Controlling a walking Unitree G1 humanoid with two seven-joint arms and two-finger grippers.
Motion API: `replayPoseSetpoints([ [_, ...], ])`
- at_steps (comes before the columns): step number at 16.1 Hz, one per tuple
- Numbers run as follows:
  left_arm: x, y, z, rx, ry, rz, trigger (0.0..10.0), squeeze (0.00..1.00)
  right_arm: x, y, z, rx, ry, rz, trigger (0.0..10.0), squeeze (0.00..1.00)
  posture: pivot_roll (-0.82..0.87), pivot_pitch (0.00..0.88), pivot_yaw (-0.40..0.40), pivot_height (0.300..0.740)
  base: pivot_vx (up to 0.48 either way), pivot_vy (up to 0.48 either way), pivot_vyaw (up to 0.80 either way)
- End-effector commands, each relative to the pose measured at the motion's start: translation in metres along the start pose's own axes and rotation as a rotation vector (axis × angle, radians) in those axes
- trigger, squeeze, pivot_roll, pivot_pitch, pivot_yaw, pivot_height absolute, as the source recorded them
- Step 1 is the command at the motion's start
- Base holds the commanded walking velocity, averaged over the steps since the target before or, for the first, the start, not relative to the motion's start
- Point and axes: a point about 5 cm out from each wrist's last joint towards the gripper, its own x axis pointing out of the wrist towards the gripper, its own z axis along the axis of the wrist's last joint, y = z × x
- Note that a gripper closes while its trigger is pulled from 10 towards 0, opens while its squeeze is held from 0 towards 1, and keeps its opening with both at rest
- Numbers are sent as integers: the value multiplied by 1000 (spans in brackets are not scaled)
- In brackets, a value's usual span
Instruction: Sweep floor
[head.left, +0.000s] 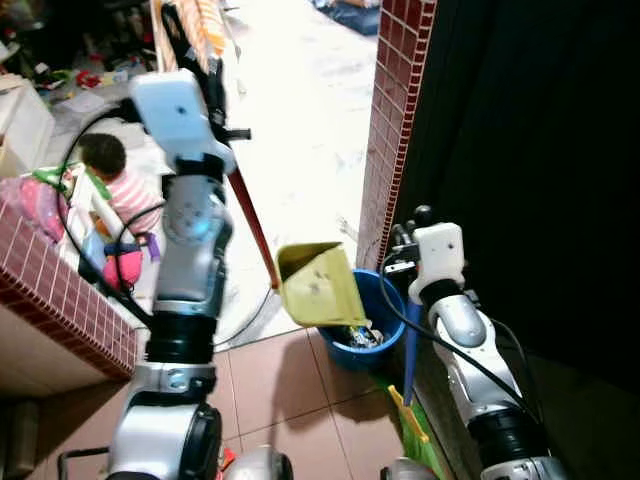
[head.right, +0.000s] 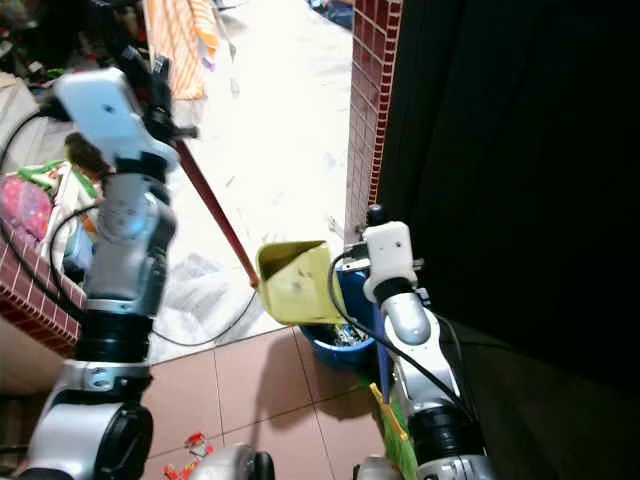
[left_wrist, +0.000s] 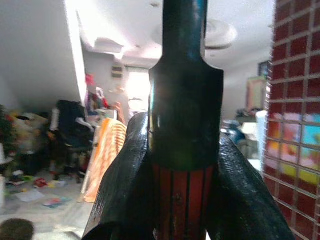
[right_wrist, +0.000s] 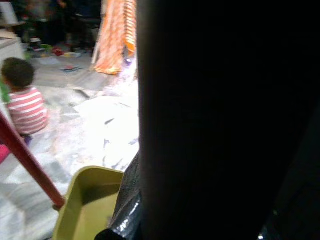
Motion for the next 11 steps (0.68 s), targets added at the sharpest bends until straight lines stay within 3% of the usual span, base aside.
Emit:
replayPoseSetpoints([
  [1, 4, 16, 16, 58, -74, 45, 10000, 0, 1, 4, 2, -17, -5, 22, 10000, 0, -79, 0, 61, 740, 0, 0, 0],
  [2, -2, 30, 5, 91, -30, 83, 10000, 0, 0, 7, 0, -14, 2, 39, 10000, 0, -73, 0, 62, 740, 0, 0, 0],
  [5, -13, 49, -2, 131, 0, 120, 10000, 0, -3, 8, -3, -10, 13, 59, 10000, 0, -72, 0, 61, 740, 0, 0, 0],
  [7, -20, 56, -13, 164, 45, 126, 10000, 0, -4, 9, -5, -9, 17, 72, 10000, 0, -69, 0, 58, 740, 0, 0, 0],
  [9, -37, 63, -37, 204, 149, 146, 10000, 0, -4, 12, -5, -7, 22, 98, 10000, 0, -69, 0, 58, 740, 0, 0, 0],
  [11, -41, 62, -36, 168, 131, 153, 10000, 0, -4, 13, -8, -10, 36, 123, 10000, 0, -74, 0, 55, 740, 0, 0, 0],
])
